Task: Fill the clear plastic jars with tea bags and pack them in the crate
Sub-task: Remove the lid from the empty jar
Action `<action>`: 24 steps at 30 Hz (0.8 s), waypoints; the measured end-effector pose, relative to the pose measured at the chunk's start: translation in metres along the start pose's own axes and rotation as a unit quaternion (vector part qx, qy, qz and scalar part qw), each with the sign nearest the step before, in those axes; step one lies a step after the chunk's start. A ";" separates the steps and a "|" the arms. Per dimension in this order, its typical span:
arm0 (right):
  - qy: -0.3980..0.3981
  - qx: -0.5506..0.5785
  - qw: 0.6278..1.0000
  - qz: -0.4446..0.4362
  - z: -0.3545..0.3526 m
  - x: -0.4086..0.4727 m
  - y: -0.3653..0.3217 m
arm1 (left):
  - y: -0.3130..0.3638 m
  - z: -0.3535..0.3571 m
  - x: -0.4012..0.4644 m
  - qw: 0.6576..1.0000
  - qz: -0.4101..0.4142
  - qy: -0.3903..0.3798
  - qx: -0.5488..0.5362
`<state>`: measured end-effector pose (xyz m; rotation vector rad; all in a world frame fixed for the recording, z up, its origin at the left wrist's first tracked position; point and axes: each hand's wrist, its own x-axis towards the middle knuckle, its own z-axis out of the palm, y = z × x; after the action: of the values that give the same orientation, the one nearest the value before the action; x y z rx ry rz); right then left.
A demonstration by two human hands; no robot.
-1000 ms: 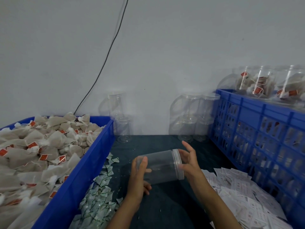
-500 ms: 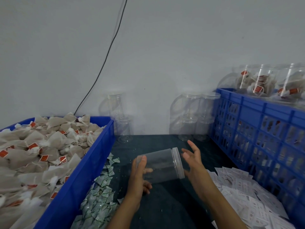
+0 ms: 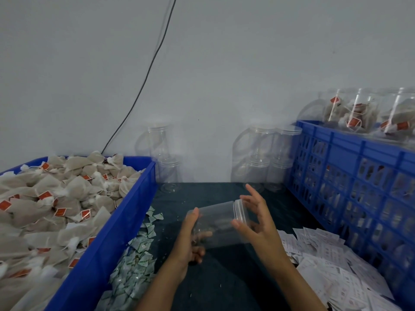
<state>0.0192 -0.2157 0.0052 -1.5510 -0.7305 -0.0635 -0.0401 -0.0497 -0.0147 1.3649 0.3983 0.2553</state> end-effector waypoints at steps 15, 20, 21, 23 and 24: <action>-0.053 -0.042 0.997 -0.022 -0.005 0.000 -0.005 | 0.001 -0.002 0.003 1.000 -0.019 0.012 0.004; -0.138 0.037 0.990 -0.009 -0.019 0.001 -0.007 | 0.000 -0.003 0.004 0.999 -0.023 0.013 0.018; -0.136 0.040 0.990 0.007 -0.016 0.003 -0.006 | -0.001 -0.002 0.004 1.000 -0.012 0.012 0.019; -0.057 0.045 0.994 0.081 -0.007 0.009 -0.004 | -0.003 -0.001 0.002 1.000 0.011 0.014 0.022; -0.013 0.039 0.993 0.115 -0.005 0.011 -0.002 | -0.004 -0.001 0.002 0.999 0.020 0.014 0.023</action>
<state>0.0289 -0.2155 0.0123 -1.5543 -0.5635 0.1551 -0.0392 -0.0491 -0.0189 1.4158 0.4037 0.3001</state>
